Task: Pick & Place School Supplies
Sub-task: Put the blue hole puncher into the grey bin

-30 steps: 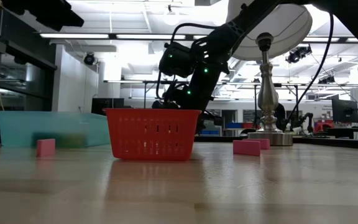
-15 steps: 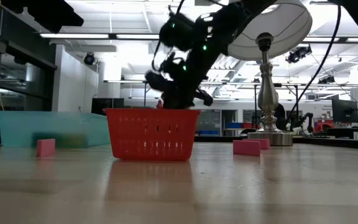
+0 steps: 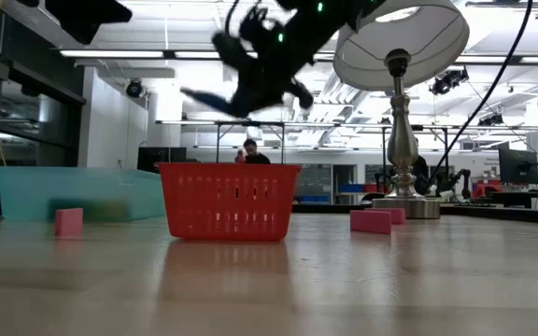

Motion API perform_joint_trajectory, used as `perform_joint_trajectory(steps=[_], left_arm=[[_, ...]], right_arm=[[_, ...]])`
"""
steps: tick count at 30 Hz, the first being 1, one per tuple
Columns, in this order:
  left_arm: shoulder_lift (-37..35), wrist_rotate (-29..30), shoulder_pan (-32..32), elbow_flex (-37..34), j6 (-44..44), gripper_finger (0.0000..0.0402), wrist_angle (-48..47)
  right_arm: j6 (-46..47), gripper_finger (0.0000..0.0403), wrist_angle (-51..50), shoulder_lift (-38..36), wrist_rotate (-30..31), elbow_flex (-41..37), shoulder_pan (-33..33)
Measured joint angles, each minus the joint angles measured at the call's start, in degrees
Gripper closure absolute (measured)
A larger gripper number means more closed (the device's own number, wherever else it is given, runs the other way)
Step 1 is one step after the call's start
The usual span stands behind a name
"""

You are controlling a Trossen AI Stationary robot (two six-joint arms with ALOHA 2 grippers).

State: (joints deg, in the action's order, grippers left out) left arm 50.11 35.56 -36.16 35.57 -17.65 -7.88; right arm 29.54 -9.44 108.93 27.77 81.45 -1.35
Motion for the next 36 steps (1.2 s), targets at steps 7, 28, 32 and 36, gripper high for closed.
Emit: perform_joint_trajectory(steps=[7,28,32,36], left_arm=[[-0.02,0.12,-0.28,0.0,0.0,0.0264,4.82],[-0.02,1.28,-0.33,-0.02,13.27,0.0264,22.34],[-0.02,1.3,-0.33,-0.04,16.3,0.0264,26.5],[-0.02,1.31,-0.33,-0.04,18.32,0.0264,30.42]], right_arm=[[-5.77,0.0368,7.62,-2.74,2.79,-0.08,5.1],[-18.65,0.0368,23.61,-5.18,18.33,0.02,19.15],[-22.78,0.0368,27.67,-5.18,20.72,0.02,20.94],[-27.09,0.0368,32.07,-5.18,20.62,0.02,22.18]])
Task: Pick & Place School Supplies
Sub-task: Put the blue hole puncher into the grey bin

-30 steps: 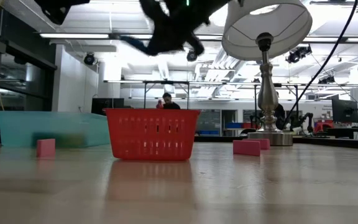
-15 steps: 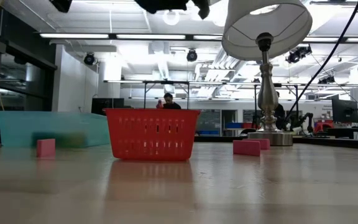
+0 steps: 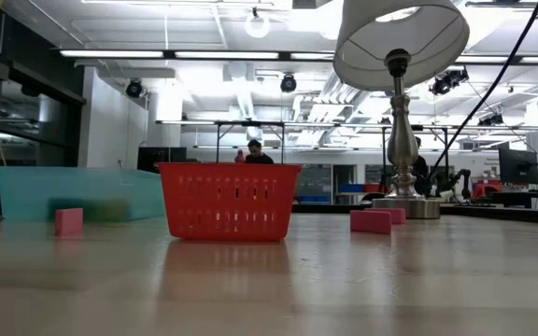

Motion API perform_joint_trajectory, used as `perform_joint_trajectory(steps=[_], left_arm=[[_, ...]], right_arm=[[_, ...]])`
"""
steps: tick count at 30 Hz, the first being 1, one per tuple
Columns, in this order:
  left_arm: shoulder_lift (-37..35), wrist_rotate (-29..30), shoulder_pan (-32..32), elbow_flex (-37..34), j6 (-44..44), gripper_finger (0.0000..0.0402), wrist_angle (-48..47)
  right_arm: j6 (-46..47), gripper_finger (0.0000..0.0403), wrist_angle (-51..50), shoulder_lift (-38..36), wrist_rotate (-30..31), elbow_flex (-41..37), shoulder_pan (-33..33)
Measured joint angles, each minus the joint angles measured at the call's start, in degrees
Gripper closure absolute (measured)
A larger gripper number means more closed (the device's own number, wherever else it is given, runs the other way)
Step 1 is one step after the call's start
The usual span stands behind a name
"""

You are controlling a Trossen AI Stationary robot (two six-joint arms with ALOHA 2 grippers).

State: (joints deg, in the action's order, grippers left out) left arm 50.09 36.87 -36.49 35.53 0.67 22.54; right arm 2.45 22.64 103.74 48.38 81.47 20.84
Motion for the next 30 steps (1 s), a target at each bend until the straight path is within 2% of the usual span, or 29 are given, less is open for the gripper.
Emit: perform_joint_trajectory(steps=[3,12,21,30], left_arm=[[0.0,-0.08,0.0,0.0,0.06,0.0264,1.81],[0.07,-7.28,2.37,-0.02,0.98,0.0262,1.97],[0.07,-14.39,6.78,-0.02,-0.68,0.0221,2.65],[0.17,-18.15,9.33,-0.02,-0.68,0.0217,3.98]], right_arm=[[-2.1,0.0368,1.9,0.0,-0.16,0.0,0.48],[-3.84,0.0368,3.82,0.02,-1.04,0.0,0.61],[-3.84,0.0368,3.78,0.02,-2.18,0.0,0.62],[-3.84,0.0368,4.0,0.03,-3.75,0.0,0.62]])
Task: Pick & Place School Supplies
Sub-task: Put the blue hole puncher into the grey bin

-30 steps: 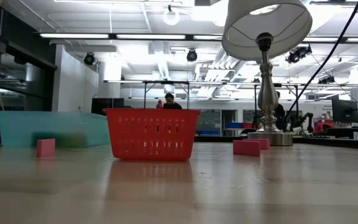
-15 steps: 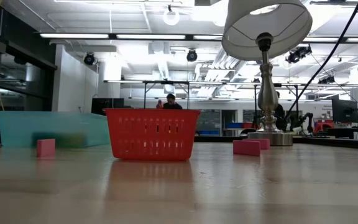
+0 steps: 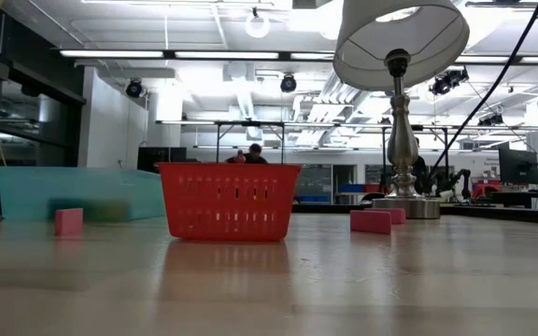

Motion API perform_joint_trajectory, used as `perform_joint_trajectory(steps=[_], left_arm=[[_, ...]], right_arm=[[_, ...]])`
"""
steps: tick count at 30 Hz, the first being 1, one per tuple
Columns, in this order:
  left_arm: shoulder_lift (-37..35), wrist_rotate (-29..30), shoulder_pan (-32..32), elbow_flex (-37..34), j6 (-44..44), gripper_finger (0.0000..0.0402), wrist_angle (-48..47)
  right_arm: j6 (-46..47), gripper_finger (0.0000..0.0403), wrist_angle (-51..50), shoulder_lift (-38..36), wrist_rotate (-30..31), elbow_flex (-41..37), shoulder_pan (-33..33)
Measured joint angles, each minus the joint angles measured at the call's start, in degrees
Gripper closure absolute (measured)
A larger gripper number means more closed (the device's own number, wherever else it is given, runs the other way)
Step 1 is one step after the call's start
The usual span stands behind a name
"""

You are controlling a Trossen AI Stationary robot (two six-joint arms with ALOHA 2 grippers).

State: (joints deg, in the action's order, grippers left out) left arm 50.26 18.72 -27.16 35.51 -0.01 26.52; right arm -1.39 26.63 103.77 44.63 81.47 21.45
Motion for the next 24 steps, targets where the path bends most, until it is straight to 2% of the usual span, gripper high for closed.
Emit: perform_joint_trajectory(steps=[12,17,24], left_arm=[[6.02,-7.46,3.3,0.0,0.01,0.0217,10.29],[7.94,-8.58,3.84,0.0,0.02,0.0217,14.58],[7.98,-8.77,3.8,0.0,0.22,0.0222,15.08]], right_arm=[[-0.17,0.0368,-0.04,0.02,-0.03,0.0,-0.07],[-0.2,0.0368,-0.25,0.02,0.02,0.0,-0.07],[-0.39,0.0368,-0.41,0.04,0.38,0.0,-0.07]])
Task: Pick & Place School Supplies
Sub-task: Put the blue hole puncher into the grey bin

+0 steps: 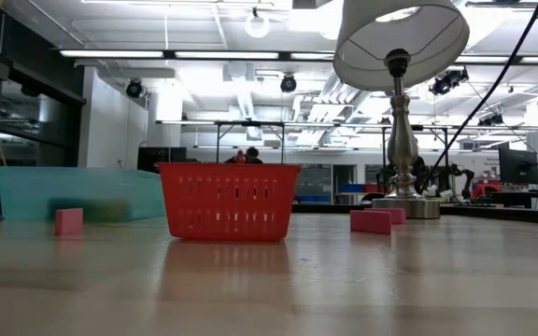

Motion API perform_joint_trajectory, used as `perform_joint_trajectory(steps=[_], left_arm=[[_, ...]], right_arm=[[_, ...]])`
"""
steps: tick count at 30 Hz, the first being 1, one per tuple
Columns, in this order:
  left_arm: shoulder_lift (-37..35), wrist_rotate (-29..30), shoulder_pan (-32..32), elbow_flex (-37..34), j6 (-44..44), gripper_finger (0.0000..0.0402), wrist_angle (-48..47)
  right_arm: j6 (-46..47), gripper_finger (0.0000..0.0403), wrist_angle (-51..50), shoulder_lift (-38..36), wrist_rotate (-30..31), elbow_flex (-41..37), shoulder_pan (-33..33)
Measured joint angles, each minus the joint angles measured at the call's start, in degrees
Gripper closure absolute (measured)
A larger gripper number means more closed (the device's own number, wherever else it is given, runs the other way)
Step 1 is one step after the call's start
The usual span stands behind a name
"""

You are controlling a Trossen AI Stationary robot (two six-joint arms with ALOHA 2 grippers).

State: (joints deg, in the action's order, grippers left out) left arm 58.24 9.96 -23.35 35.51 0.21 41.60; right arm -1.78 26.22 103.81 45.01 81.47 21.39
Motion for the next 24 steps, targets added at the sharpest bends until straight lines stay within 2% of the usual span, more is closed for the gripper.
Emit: perform_joint_trajectory(steps=[14,24], left_arm=[[0.02,0.09,0.0,0.0,-0.51,0.0326,0.46],[0.07,-0.09,0.0,0.0,-0.56,0.0342,0.53]], right_arm=[[-0.26,0.0368,0.02,0.0,-0.49,0.02,0.0],[-0.37,0.0369,0.0,0.0,-0.69,0.07,0.0]])
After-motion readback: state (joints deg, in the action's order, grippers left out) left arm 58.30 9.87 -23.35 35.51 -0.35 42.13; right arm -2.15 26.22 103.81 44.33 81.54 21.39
